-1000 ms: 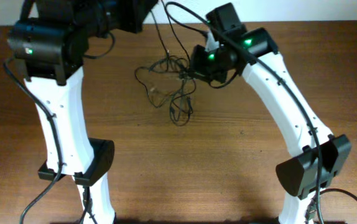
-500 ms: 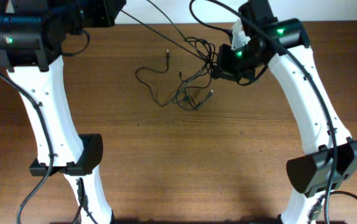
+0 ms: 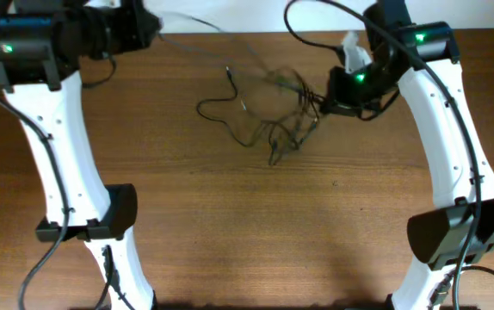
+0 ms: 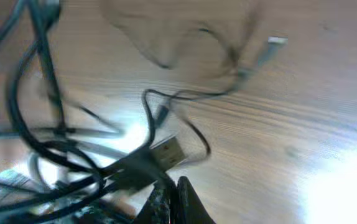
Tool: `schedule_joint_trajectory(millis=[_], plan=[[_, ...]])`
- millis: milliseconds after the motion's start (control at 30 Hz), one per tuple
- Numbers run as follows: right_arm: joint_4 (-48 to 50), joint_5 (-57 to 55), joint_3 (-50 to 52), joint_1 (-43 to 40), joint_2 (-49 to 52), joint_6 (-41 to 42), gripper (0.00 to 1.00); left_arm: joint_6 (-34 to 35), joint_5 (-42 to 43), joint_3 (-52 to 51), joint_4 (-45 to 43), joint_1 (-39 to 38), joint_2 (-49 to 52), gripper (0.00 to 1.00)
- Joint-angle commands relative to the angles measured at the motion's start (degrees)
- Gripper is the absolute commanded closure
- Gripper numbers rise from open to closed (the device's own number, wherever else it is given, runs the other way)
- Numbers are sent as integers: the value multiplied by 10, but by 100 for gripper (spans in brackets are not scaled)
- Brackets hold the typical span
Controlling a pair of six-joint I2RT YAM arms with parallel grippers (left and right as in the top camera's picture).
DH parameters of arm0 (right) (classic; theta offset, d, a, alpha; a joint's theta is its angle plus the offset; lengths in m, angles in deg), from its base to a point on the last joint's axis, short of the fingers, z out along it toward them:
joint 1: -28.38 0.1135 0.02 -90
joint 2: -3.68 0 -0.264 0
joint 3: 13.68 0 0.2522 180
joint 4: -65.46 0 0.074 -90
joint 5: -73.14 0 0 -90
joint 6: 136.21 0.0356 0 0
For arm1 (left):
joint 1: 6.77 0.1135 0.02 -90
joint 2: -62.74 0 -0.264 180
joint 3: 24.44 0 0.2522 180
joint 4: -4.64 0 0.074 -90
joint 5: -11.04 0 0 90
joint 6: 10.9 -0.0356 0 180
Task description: Untangle cables
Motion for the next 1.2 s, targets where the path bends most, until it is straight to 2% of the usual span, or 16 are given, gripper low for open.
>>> schedule_joint_trajectory(millis=[0,33,100,133,267,300,333,500,600,733,800,967,1067,1167], plan=[[-2,-19,12,-15,19,-26,95,-31,-65,-64,19,4,-23,80],[-2,-4,12,-10,19,-28,95,-49,-66,-84,18,-5,-23,68],[-2,16,12,2,19,-30,94,-90,-66,-131,11,-24,-23,50],[-2,18,12,9,19,-30,92,-102,-66,-157,5,-31,-23,48],[-3,16,12,32,19,-30,89,-103,-58,-242,-37,-38,-23,48],[-2,12,11,34,19,-28,76,-104,-50,-258,-46,-38,-23,48],[0,5,11,33,19,-14,71,-112,-32,-275,-56,-39,-23,48],[2,60,-19,11,12,-6,64,-184,77,-331,-83,-40,-23,48],[-3,54,-47,-12,-6,-5,49,-214,106,-344,-91,-52,-23,45],[-20,51,-66,-73,-31,-4,39,-217,108,-351,-102,-90,-23,44],[-39,49,-66,-122,-39,-6,30,-217,106,-351,-108,-121,-23,44],[-78,13,-66,-207,-38,-24,26,-216,82,-376,-104,-185,-23,48],[-88,5,-66,-247,-38,-46,21,-210,83,-434,-143,-233,-23,46],[-95,-12,-65,-269,-37,-56,21,-157,83,-501,-212,-273,-23,43]])
